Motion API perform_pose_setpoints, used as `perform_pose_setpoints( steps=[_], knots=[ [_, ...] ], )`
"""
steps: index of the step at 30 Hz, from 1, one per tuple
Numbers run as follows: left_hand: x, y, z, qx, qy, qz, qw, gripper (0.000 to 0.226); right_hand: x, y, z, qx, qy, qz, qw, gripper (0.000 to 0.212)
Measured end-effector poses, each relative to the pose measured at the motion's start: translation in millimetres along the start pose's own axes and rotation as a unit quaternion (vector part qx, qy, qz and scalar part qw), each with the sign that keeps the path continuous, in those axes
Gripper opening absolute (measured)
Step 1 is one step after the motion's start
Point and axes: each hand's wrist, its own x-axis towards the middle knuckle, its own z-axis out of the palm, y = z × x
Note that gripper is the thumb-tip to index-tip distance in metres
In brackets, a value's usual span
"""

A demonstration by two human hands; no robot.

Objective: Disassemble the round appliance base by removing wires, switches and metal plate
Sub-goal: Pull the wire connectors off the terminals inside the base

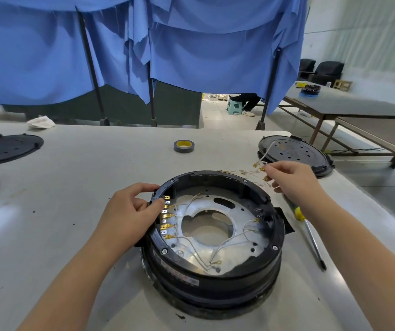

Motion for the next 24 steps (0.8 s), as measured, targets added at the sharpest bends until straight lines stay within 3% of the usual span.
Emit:
perform_pose_setpoints(
  steps=[12,24],
  knots=[
    [-2.2,0.2,0.1,0.004,0.003,0.005,1.0,0.014,21.8,29.7,20.1,-0.153,-0.051,0.02,0.987,0.005],
    [-2.7,-0.1,0.9,0.0,0.007,0.001,1.0,0.017,60.2,12.8,37.9,-0.062,-0.066,0.096,0.991,0.013]
  ],
)
